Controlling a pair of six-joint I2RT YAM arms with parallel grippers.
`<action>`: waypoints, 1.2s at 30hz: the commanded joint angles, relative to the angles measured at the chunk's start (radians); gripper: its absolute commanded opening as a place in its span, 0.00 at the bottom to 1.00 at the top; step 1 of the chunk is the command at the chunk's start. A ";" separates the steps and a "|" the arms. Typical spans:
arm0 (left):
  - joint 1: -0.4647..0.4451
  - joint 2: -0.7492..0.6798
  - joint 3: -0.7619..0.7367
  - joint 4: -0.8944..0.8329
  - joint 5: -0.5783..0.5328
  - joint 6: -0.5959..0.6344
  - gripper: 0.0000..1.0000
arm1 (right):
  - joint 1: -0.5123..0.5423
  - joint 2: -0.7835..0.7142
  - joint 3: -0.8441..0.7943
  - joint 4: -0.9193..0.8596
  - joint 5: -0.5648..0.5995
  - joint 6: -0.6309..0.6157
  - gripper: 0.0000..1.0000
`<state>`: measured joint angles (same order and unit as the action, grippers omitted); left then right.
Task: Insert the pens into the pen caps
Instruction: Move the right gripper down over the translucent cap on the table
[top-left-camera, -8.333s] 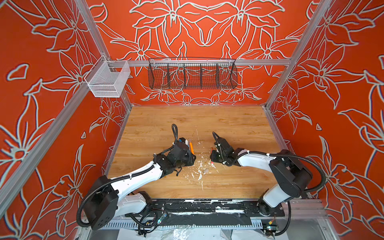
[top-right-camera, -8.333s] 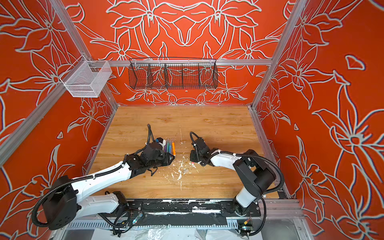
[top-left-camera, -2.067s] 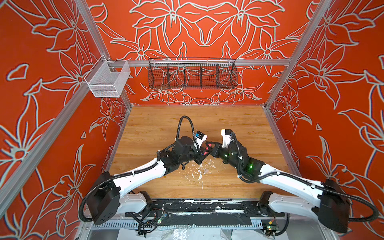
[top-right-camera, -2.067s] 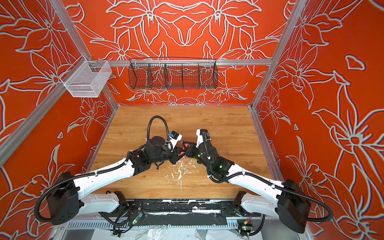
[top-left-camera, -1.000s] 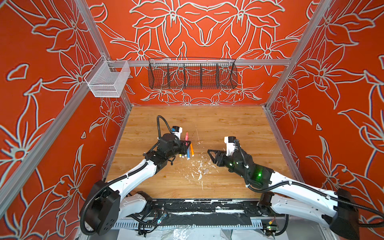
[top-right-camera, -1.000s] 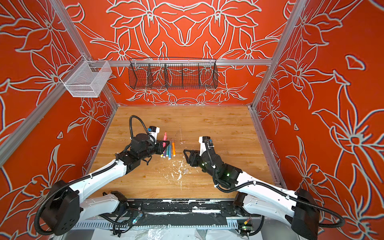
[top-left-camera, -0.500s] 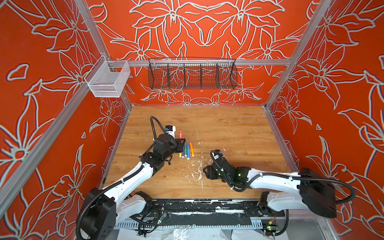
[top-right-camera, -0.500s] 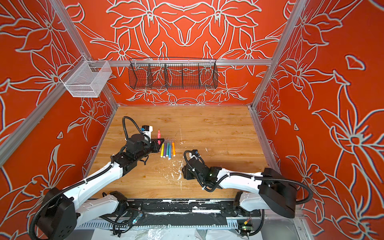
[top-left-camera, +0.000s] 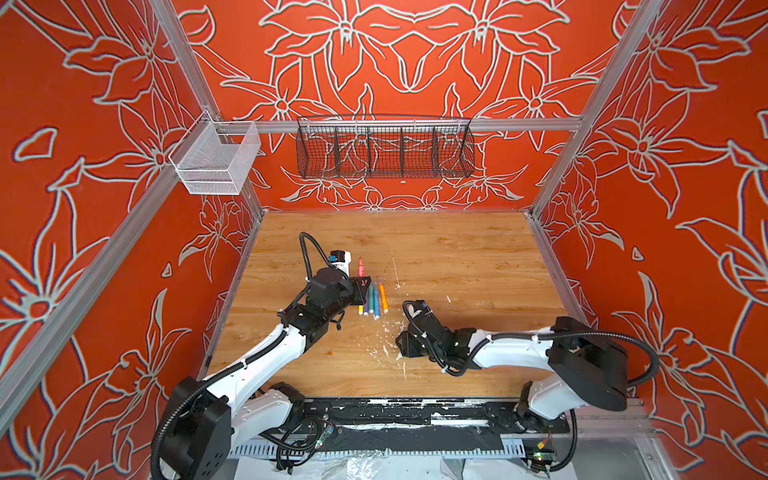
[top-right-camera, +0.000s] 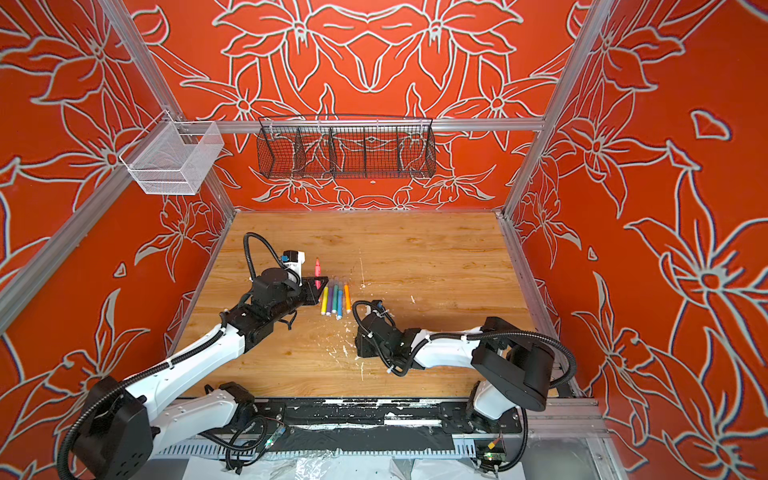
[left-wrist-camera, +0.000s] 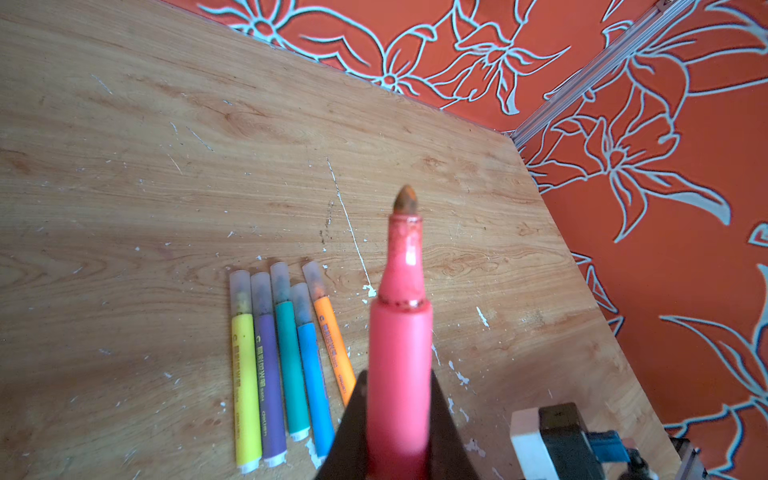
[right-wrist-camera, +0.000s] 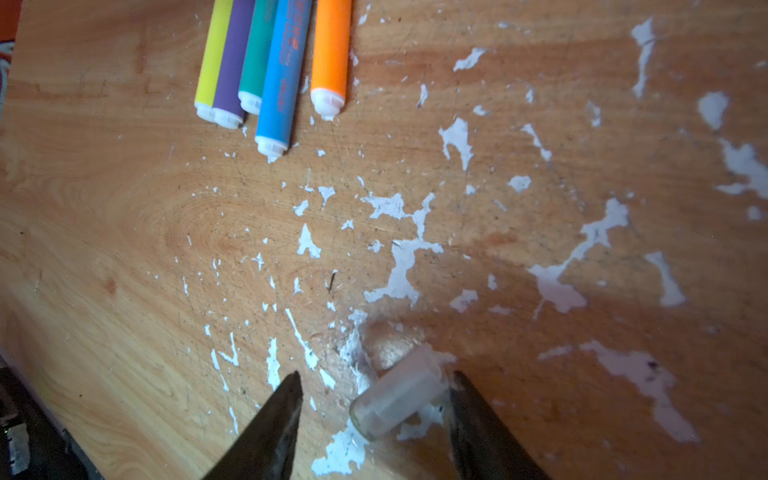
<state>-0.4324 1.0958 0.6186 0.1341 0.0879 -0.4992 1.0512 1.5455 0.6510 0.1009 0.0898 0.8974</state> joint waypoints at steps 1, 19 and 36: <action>0.003 -0.007 -0.002 -0.006 -0.005 -0.008 0.00 | 0.009 0.034 0.043 -0.049 0.017 -0.020 0.57; 0.003 0.001 0.003 -0.010 0.000 -0.009 0.00 | 0.089 0.130 0.217 -0.314 0.177 -0.101 0.50; 0.003 -0.007 0.003 -0.013 0.002 -0.011 0.00 | 0.090 0.240 0.350 -0.322 0.261 -0.112 0.55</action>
<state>-0.4324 1.0988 0.6186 0.1207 0.0891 -0.4992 1.1381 1.7527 0.9745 -0.1795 0.2947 0.7845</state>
